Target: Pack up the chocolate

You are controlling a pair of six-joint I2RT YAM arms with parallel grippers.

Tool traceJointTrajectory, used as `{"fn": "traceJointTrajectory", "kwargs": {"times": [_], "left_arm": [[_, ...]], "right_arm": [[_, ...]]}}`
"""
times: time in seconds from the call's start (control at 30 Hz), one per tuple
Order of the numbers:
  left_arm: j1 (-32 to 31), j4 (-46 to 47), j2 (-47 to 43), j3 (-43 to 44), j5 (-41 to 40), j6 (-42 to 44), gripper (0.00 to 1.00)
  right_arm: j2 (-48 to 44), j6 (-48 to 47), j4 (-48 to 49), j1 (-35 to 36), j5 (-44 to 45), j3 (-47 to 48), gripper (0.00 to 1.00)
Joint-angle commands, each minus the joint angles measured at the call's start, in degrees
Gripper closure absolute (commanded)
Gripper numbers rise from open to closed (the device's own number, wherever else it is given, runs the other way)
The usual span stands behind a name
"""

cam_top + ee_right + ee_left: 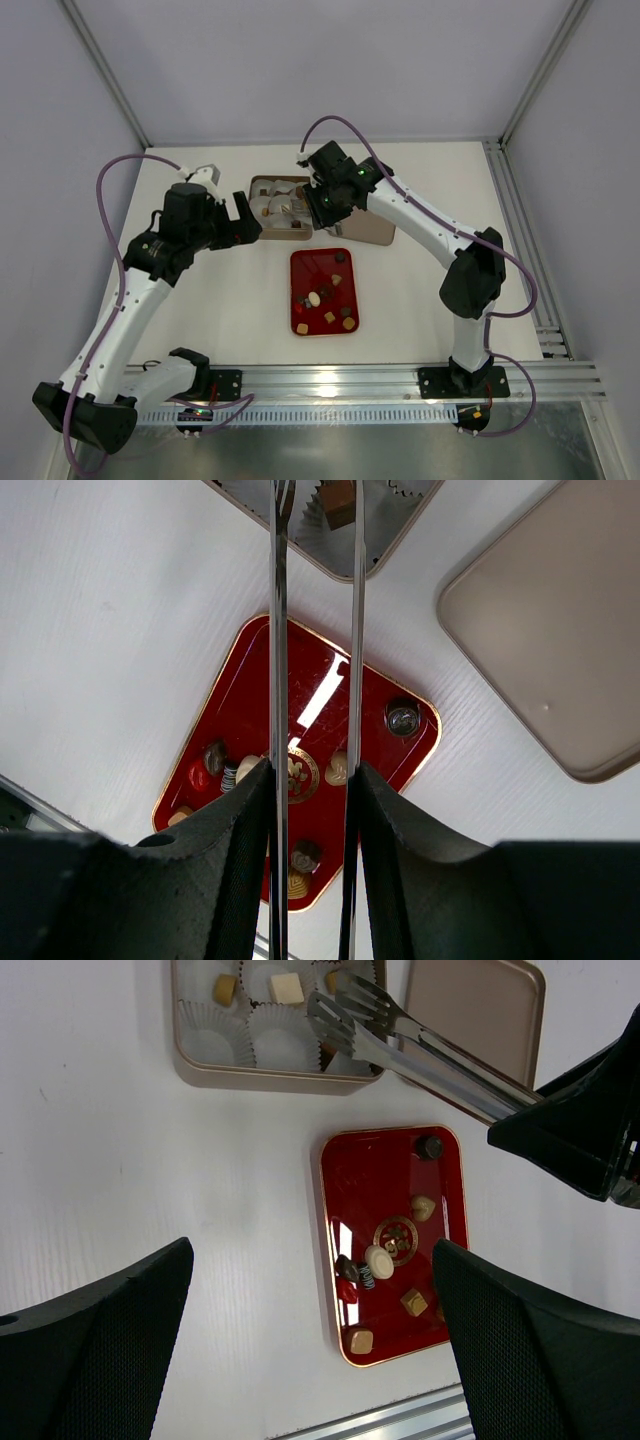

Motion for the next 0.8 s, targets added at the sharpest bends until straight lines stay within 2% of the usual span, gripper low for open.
{"fn": "traceJointTrajectory", "kwargs": {"times": [0.0,0.47,0.77], "left_arm": [[-0.09,1.04,0.1,2.29,-0.14,0.63,0.0],[-0.09,0.68,-0.42,2.38,0.48,0.11,0.0],[-0.18,0.51,-0.78,2.38,0.92,-0.42,0.0]], "right_arm": [[-2.88,-0.66,1.02,0.01,-0.3,2.67,0.6],[-5.86,-0.13,0.67,-0.07,0.49,1.26,0.6],[-10.17,0.57,1.28,-1.47,1.01,-3.21,0.6]]}}
